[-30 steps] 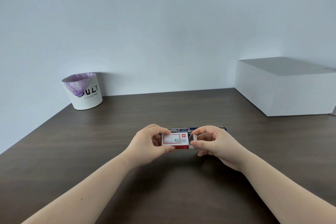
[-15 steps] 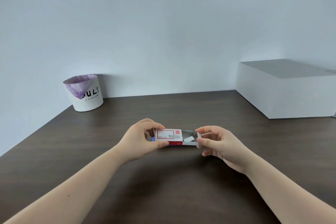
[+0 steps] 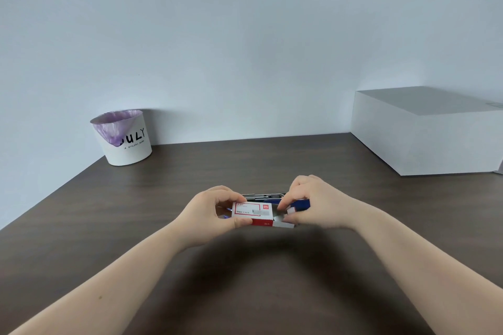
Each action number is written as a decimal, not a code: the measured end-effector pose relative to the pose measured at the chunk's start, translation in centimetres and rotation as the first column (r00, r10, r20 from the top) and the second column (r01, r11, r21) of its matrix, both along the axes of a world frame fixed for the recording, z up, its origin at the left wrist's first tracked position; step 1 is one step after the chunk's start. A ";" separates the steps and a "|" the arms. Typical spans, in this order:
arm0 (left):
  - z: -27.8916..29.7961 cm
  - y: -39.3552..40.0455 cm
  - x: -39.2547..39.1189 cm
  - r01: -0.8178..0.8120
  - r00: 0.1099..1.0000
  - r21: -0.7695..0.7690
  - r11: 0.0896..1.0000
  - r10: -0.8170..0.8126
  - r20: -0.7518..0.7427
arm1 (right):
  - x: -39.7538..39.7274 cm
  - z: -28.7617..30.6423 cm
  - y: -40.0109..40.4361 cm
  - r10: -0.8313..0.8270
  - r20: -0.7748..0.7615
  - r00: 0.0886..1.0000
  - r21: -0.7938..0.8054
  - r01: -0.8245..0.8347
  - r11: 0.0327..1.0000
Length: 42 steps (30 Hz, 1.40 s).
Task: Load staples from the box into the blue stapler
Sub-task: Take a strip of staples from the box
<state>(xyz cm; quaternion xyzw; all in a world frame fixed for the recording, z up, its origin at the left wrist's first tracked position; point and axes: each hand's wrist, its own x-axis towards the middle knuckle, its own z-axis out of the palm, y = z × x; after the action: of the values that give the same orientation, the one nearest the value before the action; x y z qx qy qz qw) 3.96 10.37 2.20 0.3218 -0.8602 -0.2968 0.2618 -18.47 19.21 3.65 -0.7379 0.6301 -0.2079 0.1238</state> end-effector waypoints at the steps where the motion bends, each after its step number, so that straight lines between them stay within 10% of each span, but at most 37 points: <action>1: -0.1 0.0 0.0 0.004 1.000 0.004 1.000 -0.004 -0.001 | 0.1 0.0 -0.1 0.012 -0.026 1.000 0.016 -0.011 1.000; 7: -0.3 0.0 0.2 0.013 1.000 0.029 0.999 -0.013 0.000 | 0.4 -0.7 -0.5 0.034 -0.046 0.998 0.054 -0.031 0.998; 11: -0.8 -0.4 0.5 -0.044 0.997 0.084 0.996 0.049 -0.061 | -0.1 -1.2 -0.6 -0.101 0.227 0.969 -0.095 0.125 0.988; 15: -1.4 -0.6 0.7 -0.122 0.983 0.131 0.984 0.138 -0.120 | 0.1 -1.6 -0.5 -0.215 0.634 0.743 -0.072 0.334 0.940; 25: -2.3 -0.3 -0.2 -0.163 0.965 0.177 0.971 0.194 -0.176 | 0.2 -1.5 0.1 -0.299 0.910 0.286 0.213 0.296 0.931; 42: -3.1 -0.4 -0.8 -0.129 0.985 0.079 0.989 0.137 -0.105 | 1.3 -2.9 -0.6 -0.377 0.783 0.495 0.286 0.252 0.924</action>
<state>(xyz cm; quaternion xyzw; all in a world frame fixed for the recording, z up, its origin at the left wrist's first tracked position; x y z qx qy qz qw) 3.19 9.96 -0.93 0.3709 -0.8098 -0.3265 0.3162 -17.13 18.65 0.75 -0.4153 0.6336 -0.5053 0.4132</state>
